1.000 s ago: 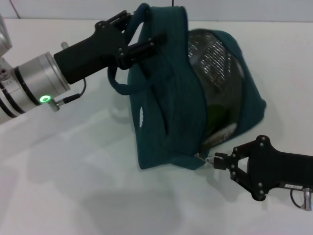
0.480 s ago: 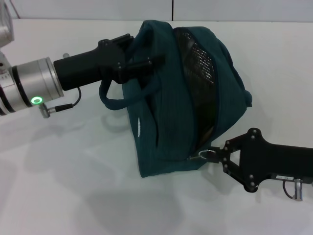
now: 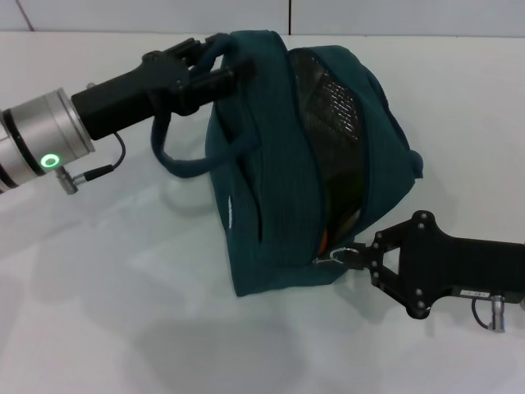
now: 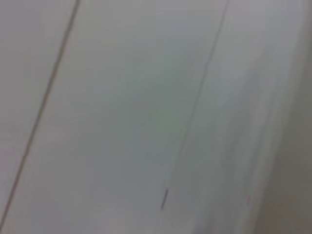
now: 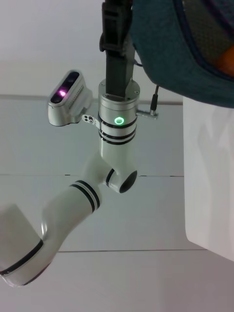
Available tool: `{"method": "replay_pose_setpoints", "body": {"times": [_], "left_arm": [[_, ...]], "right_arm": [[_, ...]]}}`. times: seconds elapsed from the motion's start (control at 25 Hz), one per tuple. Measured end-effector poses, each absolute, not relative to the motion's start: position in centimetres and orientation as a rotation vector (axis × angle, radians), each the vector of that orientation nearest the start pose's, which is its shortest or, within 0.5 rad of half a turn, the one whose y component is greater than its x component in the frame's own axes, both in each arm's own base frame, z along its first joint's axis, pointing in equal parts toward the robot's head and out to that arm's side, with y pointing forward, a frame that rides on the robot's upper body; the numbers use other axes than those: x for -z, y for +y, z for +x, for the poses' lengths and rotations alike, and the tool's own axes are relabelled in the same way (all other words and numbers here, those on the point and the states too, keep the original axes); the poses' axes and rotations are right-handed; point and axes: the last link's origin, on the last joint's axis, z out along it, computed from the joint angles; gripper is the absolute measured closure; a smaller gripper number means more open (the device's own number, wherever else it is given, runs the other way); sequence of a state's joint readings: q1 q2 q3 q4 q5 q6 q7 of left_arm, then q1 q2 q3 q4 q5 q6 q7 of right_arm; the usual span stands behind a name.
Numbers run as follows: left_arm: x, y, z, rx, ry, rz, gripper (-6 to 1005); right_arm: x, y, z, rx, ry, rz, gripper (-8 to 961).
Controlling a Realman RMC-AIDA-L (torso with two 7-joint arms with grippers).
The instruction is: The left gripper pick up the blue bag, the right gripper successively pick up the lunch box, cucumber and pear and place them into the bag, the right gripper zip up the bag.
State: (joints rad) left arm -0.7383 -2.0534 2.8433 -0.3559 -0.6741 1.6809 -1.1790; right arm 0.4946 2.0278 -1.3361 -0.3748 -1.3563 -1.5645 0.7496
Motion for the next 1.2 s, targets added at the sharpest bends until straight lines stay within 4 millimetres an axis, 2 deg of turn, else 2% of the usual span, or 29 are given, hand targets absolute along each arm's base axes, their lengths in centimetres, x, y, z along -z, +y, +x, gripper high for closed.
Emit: {"method": "replay_pose_setpoints", "body": {"times": [0.08, 0.24, 0.44, 0.72, 0.8, 1.0, 1.2], "left_arm": [[-1.1, 35.2, -24.5, 1.196, -0.694, -2.382, 126], [-1.0, 35.1, -24.6, 1.185, -0.696, -2.393, 232], [-1.1, 35.2, -24.8, 1.173, -0.700, -2.389, 111], [-3.1, 34.8, -26.3, 1.268, -0.703, -2.201, 114], [-3.5, 34.2, -26.6, 1.291, -0.672, -2.176, 115], [-3.6, 31.1, -27.5, 1.337, -0.570, -2.182, 117], [-2.7, 28.0, -28.9, 1.299, -0.500, -2.169, 119]], "right_arm": [[5.5, 28.4, 24.0, -0.957, -0.036, -2.817, 946], [5.5, 28.4, 23.9, -0.955, -0.042, -2.822, 946], [5.6, 28.4, 23.9, -0.955, -0.048, -2.828, 946], [5.6, 28.3, 23.7, -0.968, -0.065, -2.839, 946], [5.6, 28.3, 23.5, -0.974, -0.074, -2.841, 946], [5.4, 28.6, 22.9, -0.999, -0.118, -2.825, 946], [4.4, 29.6, 22.3, -1.076, -0.151, -2.666, 946]]}}
